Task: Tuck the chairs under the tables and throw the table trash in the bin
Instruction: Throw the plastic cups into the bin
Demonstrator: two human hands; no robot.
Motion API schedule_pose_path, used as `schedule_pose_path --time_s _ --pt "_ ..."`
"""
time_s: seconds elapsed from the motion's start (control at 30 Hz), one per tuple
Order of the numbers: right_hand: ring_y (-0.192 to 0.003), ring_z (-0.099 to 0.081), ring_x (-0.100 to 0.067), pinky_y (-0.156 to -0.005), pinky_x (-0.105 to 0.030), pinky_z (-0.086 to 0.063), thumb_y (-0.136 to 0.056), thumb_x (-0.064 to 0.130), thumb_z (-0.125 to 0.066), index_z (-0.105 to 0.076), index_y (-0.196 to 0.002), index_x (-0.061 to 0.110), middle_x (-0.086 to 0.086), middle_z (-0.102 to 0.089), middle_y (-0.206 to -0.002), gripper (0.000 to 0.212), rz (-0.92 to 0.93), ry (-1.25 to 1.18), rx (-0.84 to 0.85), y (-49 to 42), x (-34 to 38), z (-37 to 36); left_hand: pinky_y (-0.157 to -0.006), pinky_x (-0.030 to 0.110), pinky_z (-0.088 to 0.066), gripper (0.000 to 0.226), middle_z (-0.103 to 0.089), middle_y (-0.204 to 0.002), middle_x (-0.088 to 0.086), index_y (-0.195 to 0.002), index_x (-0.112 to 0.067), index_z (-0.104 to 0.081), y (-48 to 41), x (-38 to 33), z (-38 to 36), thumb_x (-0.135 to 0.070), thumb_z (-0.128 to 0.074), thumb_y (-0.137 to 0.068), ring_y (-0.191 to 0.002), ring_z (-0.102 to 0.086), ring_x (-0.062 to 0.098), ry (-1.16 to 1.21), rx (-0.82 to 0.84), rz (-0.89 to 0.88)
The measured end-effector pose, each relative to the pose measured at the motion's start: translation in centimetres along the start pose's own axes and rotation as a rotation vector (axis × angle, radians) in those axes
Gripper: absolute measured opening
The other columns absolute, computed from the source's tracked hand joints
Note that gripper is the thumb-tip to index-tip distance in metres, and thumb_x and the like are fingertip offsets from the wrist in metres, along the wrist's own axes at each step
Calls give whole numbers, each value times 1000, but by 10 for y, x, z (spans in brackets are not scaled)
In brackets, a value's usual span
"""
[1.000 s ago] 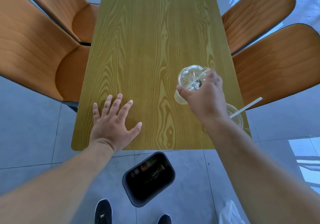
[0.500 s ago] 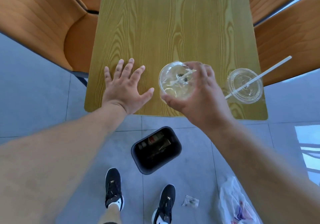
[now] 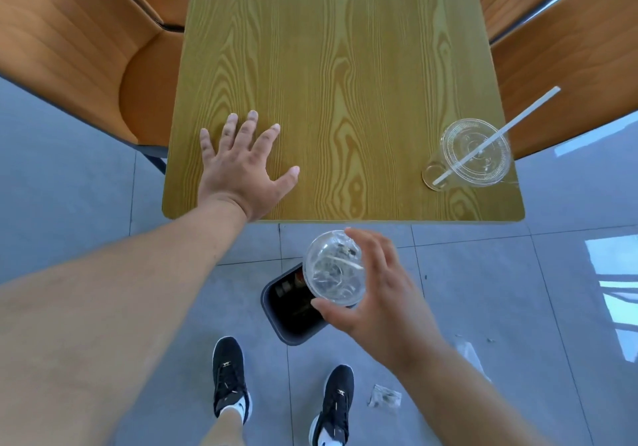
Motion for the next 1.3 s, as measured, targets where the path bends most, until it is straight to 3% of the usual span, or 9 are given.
schedule_pose_path --time_s 0.17,0.27,0.37,0.47,0.57,0.77,0.9,1.0,1.3 --pt "-144 -32 -10 -110 -30 -38 -70 79 -66 -14 -152 47 19 -19 -160 102 -102 59 68 10 -34 -5 -124 64 4 82 -15 -173 3 -158 -39 -28 -2 1 -1 -85 -29 -90 -159 -1 26 -4 -4 -6" --pt "-134 -39 -11 -104 -27 -37 -74 73 -68 -31 -146 37 17 -37 -146 88 -170 65 -127 8 -51 22 -124 65 3 82 -15 -173 3 -158 -39 -28 -2 1 -1 -85 -28 -90 -159 -1 26 -11 -5 -6" --pt "-125 -49 -23 -98 -38 -44 -74 60 -76 -42 -133 25 8 -47 -130 76 -284 38 -418 0 -68 63 -124 65 3 83 -15 -173 3 -158 -38 -27 -2 1 -1 -86 -28 -90 -159 -2 25 -8 0 -7" --pt "-121 -51 -30 -95 -54 -49 -71 50 -84 -42 -129 12 -5 -50 -130 81 -329 29 -664 -11 -78 104 -124 65 3 83 -16 -173 4 -158 -37 -28 -2 0 0 -85 -29 -90 -159 -3 27 -11 -2 -9" --pt "-129 -46 -33 -105 -57 -44 -71 47 -88 -39 -138 5 -13 -45 -138 93 -294 12 -766 -29 -78 133 -124 65 3 84 -17 -173 4 -159 -37 -29 -1 -1 1 -84 -30 -90 -159 -3 27 -9 -2 -7" --pt "-150 -26 -24 -118 -46 -34 -71 65 -84 -14 -161 14 -9 -28 -163 125 -298 -26 -576 -77 -77 146 -124 65 2 84 -16 -173 4 -159 -37 -28 -1 0 0 -85 -29 -89 -159 -2 27 -15 -2 -10" --pt "-141 -37 -20 -103 -30 -37 -73 65 -82 -14 -160 16 -5 -30 -160 121 -292 13 -492 -97 -74 136 -124 65 2 84 -17 -172 4 -158 -38 -28 -1 0 -1 -85 -30 -89 -159 -3 28 -15 -13 -17" --pt "-131 -49 -23 -97 -37 -49 -75 62 -81 -17 -158 15 -5 -36 -153 115 -225 49 -460 -108 -56 122 -124 65 3 83 -17 -173 3 -157 -39 -28 -1 1 -2 -86 -30 -89 -159 -2 27 -20 -16 -11" --pt "-122 -55 -18 -93 -42 -56 -72 58 -84 -24 -156 24 6 -39 -146 109 49 7 -254 -116 17 55 -124 65 4 84 -14 -173 0 -158 -41 -27 -1 0 -1 -86 -31 -87 -159 1 24 -15 -1 13"
Point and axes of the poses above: each hand's wrist, its own y-axis away from the middle knuckle, its own z-axis out of the back of the hand, x = y × z, the point moved 5 cm from there along -y, towards the middle knuckle
